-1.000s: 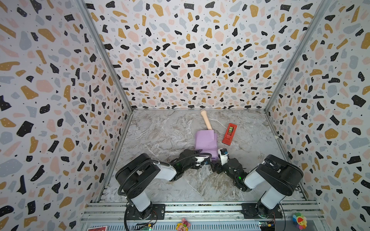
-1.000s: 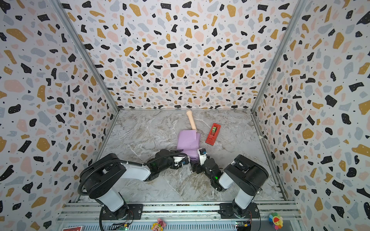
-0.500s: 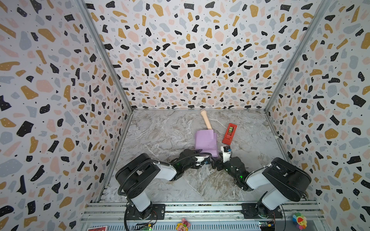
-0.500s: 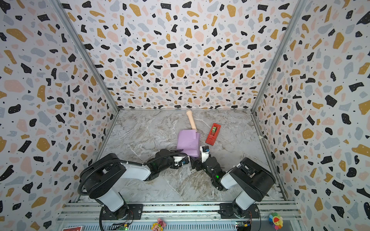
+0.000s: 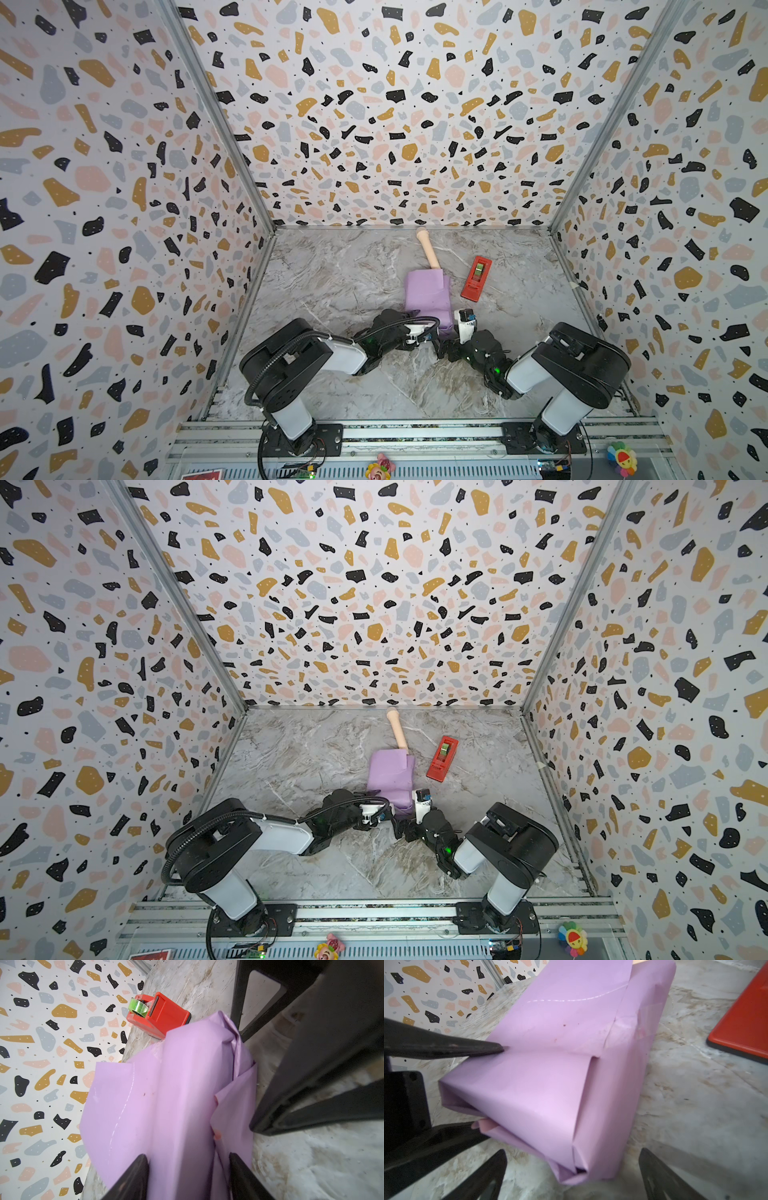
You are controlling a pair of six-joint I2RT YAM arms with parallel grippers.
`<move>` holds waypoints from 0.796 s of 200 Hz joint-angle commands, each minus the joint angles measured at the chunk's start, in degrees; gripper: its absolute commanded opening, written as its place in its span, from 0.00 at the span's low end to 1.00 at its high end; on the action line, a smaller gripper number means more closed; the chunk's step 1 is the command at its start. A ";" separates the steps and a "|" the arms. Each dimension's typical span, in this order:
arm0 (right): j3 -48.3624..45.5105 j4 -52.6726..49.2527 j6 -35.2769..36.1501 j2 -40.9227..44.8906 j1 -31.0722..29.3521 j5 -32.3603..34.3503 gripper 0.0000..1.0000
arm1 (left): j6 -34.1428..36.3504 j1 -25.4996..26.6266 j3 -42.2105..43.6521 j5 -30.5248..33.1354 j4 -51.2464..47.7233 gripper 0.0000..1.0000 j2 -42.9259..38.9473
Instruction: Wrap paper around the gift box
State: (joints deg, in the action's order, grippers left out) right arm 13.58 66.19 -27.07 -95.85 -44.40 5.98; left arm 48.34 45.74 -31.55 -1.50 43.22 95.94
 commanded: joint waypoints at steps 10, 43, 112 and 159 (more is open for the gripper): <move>3.04 0.43 -1.79 -0.72 -0.42 1.32 0.99 | -1.40 -0.48 -0.38 -0.19 -2.53 0.60 1.14; 4.29 -0.25 -3.48 -0.92 -0.51 1.22 0.99 | -1.58 -0.47 -0.48 -0.17 -2.51 0.60 1.27; 3.32 -3.11 -5.54 4.63 -0.35 1.28 0.99 | -1.57 -0.47 -0.49 0.18 -2.36 0.60 1.35; -1.01 -11.26 -4.37 13.65 2.35 0.19 0.99 | -1.49 -0.58 -0.58 0.18 -2.44 0.60 1.27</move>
State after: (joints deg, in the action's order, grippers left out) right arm 14.98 60.31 -32.08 -87.42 -43.44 6.57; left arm 47.42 45.52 -31.66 -1.39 43.13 95.94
